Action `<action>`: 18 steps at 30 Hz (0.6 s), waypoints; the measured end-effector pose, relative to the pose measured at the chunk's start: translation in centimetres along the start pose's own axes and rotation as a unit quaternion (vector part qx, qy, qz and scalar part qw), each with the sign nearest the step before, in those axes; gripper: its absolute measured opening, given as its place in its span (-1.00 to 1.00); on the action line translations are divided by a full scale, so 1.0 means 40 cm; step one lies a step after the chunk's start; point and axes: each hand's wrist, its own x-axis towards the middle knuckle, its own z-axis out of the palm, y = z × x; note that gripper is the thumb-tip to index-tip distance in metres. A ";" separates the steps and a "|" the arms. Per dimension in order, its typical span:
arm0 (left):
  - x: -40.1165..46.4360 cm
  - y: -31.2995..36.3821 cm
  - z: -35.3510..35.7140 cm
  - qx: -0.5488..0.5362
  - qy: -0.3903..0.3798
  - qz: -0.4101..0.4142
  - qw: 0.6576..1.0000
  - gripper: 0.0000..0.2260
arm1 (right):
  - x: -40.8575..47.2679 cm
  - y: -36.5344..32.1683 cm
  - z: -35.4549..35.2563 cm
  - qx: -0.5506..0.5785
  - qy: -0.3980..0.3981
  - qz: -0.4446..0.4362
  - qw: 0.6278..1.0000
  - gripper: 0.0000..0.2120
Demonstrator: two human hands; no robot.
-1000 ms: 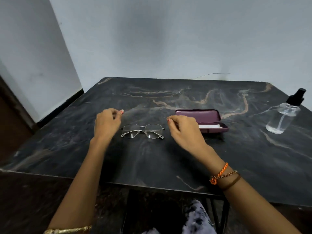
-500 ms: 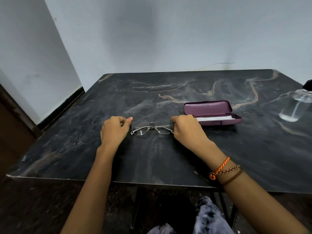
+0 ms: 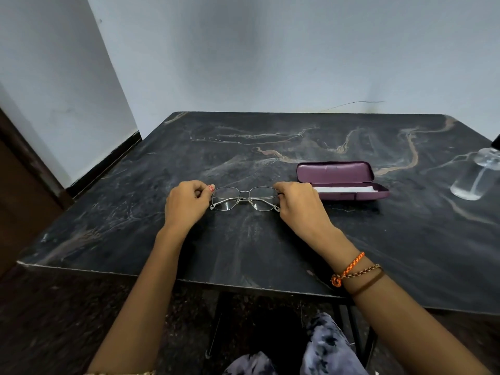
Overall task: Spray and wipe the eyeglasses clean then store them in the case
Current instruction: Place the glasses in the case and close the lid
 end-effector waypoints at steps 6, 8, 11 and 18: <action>0.006 0.023 0.002 -0.259 -0.054 -0.086 0.961 -0.75 | -0.006 0.010 -0.039 0.029 0.050 -0.012 0.998 -0.83; 0.011 0.045 0.003 -0.306 -0.054 -0.104 0.945 -0.75 | -0.004 0.021 -0.067 0.062 0.085 -0.026 0.994 -0.80; 0.026 0.094 0.008 -0.375 -0.048 -0.117 0.918 -0.78 | 0.004 0.042 -0.112 0.102 0.136 -0.044 0.984 -0.78; 0.052 0.262 0.080 -0.474 -0.069 -0.113 0.871 -0.80 | 0.030 0.167 -0.222 0.176 0.186 -0.031 0.966 -0.72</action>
